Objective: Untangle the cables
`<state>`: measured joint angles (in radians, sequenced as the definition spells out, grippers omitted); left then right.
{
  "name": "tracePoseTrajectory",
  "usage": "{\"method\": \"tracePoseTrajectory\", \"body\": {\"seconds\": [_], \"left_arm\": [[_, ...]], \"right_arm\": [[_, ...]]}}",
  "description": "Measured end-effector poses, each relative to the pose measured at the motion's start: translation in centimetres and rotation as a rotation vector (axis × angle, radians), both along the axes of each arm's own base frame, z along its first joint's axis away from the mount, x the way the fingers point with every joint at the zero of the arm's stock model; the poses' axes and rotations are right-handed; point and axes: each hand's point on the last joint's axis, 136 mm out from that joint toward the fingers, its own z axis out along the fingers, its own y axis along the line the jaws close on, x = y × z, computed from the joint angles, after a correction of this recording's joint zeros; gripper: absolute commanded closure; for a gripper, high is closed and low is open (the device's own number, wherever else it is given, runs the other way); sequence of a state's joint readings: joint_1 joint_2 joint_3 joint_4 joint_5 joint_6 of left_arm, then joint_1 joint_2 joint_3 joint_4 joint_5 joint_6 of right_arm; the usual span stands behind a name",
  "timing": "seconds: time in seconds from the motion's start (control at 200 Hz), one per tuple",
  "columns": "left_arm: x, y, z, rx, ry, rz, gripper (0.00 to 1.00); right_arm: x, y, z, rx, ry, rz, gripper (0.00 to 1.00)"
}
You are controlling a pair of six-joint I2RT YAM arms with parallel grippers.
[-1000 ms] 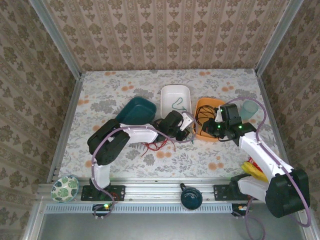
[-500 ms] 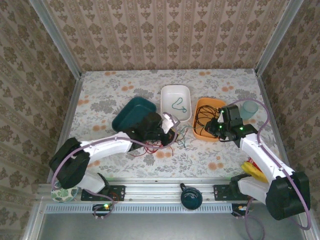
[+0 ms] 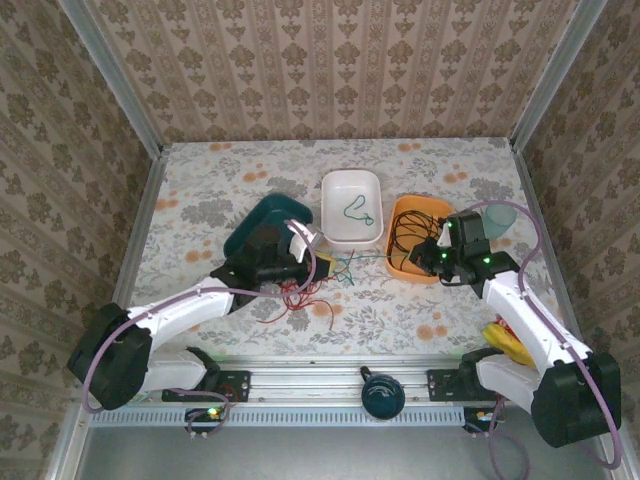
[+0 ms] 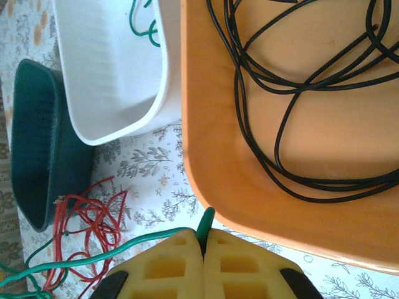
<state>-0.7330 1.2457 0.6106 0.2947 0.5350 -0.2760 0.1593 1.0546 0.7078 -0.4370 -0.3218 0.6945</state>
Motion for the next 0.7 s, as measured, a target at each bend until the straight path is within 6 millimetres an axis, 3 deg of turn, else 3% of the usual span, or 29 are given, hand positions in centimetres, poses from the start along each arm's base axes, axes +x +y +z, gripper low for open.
{"method": "tracePoseTrajectory", "body": {"seconds": [0.075, 0.185, 0.39, 0.535, 0.7], "left_arm": [[0.2, 0.1, -0.1, 0.001, 0.009, 0.010, 0.77], [1.1, 0.7, -0.7, 0.018, 0.019, 0.047, 0.76], [1.2, 0.2, -3.2, 0.085, 0.065, 0.053, 0.71], [0.7, -1.6, -3.9, 0.145, 0.032, 0.022, 0.59], [0.6, -4.4, -5.0, 0.210, -0.006, -0.021, 0.58]], "right_arm": [[0.2, -0.6, 0.1, -0.016, -0.011, -0.015, 1.00], [0.8, -2.7, -0.1, -0.044, -0.013, -0.088, 1.00], [1.1, -2.7, 0.2, -0.045, -0.028, -0.091, 1.00], [1.1, -2.7, 0.2, -0.045, -0.028, -0.091, 1.00], [1.0, -2.7, -0.1, -0.045, -0.024, -0.091, 1.00]]}}
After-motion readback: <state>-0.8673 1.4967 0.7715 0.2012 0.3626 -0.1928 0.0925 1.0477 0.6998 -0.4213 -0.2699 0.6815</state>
